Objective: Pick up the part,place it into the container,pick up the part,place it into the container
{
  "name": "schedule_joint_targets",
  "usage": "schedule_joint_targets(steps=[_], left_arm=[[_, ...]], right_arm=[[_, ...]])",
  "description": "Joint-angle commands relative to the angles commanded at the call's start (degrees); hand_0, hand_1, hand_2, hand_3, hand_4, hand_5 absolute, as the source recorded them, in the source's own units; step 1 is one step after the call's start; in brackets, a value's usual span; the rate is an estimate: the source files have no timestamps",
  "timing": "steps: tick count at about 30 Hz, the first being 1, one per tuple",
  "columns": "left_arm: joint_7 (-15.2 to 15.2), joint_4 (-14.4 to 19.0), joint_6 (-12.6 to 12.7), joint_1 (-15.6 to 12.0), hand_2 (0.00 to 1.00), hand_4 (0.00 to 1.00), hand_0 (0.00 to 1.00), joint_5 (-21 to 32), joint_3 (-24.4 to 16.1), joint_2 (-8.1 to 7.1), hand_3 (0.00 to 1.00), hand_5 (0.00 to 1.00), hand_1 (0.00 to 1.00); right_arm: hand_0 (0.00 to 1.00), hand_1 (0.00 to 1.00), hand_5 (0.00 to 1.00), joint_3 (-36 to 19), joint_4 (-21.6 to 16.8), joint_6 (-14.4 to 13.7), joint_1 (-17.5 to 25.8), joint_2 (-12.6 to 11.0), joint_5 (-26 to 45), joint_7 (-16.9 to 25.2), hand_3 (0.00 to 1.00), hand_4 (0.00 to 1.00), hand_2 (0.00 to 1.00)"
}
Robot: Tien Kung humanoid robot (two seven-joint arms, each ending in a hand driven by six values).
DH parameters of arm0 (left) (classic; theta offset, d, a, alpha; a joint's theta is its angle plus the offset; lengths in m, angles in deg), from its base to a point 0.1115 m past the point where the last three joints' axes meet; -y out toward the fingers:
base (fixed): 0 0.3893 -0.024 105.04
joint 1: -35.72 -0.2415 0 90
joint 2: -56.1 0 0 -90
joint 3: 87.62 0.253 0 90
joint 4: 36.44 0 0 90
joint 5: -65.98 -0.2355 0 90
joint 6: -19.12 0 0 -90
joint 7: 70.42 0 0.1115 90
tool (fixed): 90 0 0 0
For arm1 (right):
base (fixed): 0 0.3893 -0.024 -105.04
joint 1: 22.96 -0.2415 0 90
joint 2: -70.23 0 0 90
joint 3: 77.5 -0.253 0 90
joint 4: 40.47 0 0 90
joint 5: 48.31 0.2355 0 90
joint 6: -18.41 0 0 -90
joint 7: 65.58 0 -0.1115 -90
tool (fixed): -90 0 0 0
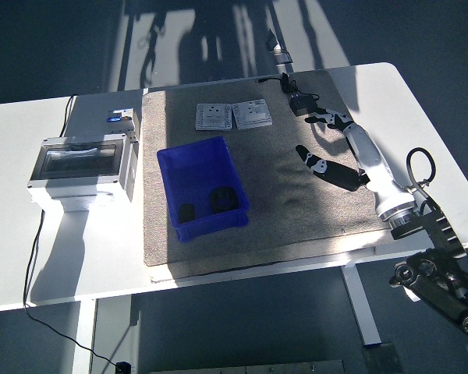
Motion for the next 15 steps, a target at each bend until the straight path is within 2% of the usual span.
schedule_joint_targets(steps=[3, 4, 9, 10, 11, 15], left_arm=[[0.09, 0.0, -0.15, 0.29, 0.623, 0.767, 0.652, -0.47, -0.05, -0.21, 0.392, 0.983, 0.661], [0.09, 0.0, -0.21, 0.4, 0.622, 0.765, 0.653, -0.51, -0.13, -0.36, 0.397, 0.965, 0.66], [0.34, 0.0, -0.68, 1.14, 0.622, 0.765, 0.653, -0.99, -0.82, -1.11, 0.397, 0.965, 0.66], [0.5, 0.0, -0.92, 1.4, 0.622, 0.76, 0.653, -1.2, -0.74, -1.3, 0.383, 0.916, 0.66], [0.63, 0.0, -1.12, 1.63, 0.622, 0.76, 0.653, -1.27, -0.55, -1.46, 0.383, 0.916, 0.66], [0.65, 0.0, -1.31, 2.18, 0.622, 0.76, 0.653, -0.51, 0.47, -1.85, 0.383, 0.916, 0.66]], right_arm=[[0.711, 0.637, 0.446, -3.57, -0.65, -0.44, 3.82, 0.85, 5.89, 3.91, 0.648, 0.696, 0.686], [0.675, 0.474, 0.453, -4.76, -0.74, -0.68, 5.02, 1.08, 8.29, 5.25, 0.629, 0.702, 0.625], [0.675, 0.474, 0.453, -9.94, -1.37, -2.37, 8.16, 1.65, 16.7, 10.56, 0.629, 0.702, 0.625], [0.654, 0.437, 0.435, -11.58, -1.62, -2.91, 8.78, 1.78, 18.47, 11.77, 0.602, 0.668, 0.587], [0.654, 0.437, 0.435, -13.23, -1.86, -3.37, 9.27, 1.86, 20.12, 12.67, 0.602, 0.668, 0.587], [0.654, 0.437, 0.435, -19.67, -3.03, -4.5, 10.21, 1.42, 25.28, 14.43, 0.602, 0.668, 0.587]])
